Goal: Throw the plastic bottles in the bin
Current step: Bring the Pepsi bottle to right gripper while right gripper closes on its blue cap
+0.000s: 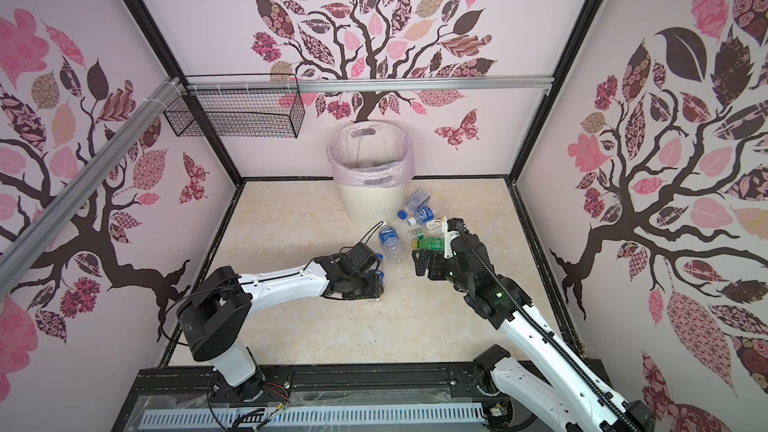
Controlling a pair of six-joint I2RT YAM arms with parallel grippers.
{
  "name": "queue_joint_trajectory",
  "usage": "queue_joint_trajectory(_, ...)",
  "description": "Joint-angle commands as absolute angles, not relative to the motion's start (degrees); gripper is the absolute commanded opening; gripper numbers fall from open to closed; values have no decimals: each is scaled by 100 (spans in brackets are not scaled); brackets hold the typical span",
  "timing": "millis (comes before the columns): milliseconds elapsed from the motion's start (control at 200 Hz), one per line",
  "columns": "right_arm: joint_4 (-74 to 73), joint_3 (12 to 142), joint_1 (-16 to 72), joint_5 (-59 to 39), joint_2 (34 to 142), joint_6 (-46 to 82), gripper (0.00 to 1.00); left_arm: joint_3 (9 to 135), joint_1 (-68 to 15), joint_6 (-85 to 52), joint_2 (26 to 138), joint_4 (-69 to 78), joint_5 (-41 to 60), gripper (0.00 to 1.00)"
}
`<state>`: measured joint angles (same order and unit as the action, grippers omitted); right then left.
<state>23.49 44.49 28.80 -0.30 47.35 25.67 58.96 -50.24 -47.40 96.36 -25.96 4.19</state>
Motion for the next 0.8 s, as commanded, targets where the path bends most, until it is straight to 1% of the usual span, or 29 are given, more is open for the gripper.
queue_joint_trajectory(0,2255,4455,2900,-179,4801,2675,100,5625,-5010,-4357,9108,-2536,278,48)
queue_joint_trajectory(195,2011,4491,2893,-505,4938,3013,100,5290,-5010,-3946,8239,-2101,426,47)
queue_joint_trajectory(430,1555,4575,2901,-1070,5260,3575,99,5086,-5018,-3564,7725,-1651,836,45)
queue_joint_trajectory(520,1355,4614,2893,-1276,5412,3723,98,5024,-5019,-3499,7613,-1524,1015,45)
queue_joint_trajectory(665,999,4705,2898,-1521,5702,3998,92,4917,-5063,-3448,7383,-1311,1269,43)
queue_joint_trajectory(790,750,4811,2893,-1685,6036,4249,91,4869,-5198,-3345,7181,-1239,1292,42)
